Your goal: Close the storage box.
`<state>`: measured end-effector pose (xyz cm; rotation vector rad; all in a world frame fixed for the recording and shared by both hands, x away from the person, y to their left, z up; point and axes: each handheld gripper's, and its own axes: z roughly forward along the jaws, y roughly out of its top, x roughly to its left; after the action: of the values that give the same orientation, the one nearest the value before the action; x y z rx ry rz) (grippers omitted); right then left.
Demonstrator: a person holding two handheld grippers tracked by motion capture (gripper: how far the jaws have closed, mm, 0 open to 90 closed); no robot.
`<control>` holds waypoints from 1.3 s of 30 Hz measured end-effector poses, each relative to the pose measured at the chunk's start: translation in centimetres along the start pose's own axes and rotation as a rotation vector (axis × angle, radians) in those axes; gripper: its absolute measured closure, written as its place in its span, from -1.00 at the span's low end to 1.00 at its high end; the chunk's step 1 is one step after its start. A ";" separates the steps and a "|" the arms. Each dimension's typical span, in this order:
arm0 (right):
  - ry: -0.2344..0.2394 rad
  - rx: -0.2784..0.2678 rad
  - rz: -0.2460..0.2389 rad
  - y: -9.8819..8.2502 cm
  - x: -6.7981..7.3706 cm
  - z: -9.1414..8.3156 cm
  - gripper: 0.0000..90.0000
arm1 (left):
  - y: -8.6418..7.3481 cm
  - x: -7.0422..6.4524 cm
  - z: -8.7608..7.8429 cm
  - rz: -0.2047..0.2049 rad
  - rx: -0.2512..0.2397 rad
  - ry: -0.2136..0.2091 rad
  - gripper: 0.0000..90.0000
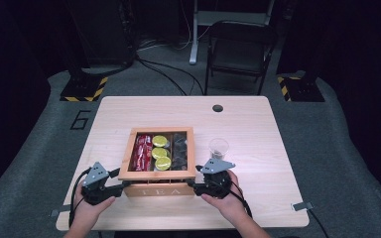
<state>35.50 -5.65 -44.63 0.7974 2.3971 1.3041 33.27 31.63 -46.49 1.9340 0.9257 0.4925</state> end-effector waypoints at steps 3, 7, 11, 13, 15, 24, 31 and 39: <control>0.004 0.007 0.001 -0.2 0.0 0.1 -0.11 | -0.1 0.0 0.1 0.006 0.012 -0.002 -0.01; 0.002 0.009 0.007 -0.3 0.0 0.3 -0.12 | -0.2 -0.1 0.3 0.014 0.029 -0.002 -0.01; 0.005 0.024 0.013 -0.5 0.0 0.4 -0.12 | -0.1 -0.1 0.2 0.018 0.047 -0.005 -0.05; 0.011 0.025 0.005 -0.5 0.0 0.5 -0.12 | -0.1 -0.2 0.1 0.021 0.049 0.002 -0.05; 0.011 0.026 -0.003 -0.6 -0.1 0.5 -0.12 | -0.1 -0.2 0.0 0.025 0.054 0.002 -0.05; 0.025 0.052 0.008 -0.7 -0.1 0.6 -0.12 | 0.0 -0.4 -0.1 0.009 0.069 -0.039 -0.11; 0.038 0.038 0.010 -0.5 -0.3 0.3 -0.19 | -0.2 -0.7 0.6 0.053 0.201 -0.037 -0.23; 0.033 0.009 0.088 -0.4 -1.6 -0.7 -0.19 | 0.4 -0.5 -0.3 0.035 0.154 -0.045 -0.28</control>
<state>36.29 -7.27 -44.61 0.9008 2.4199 1.3505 32.94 31.30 -45.97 2.0945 0.9254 0.4066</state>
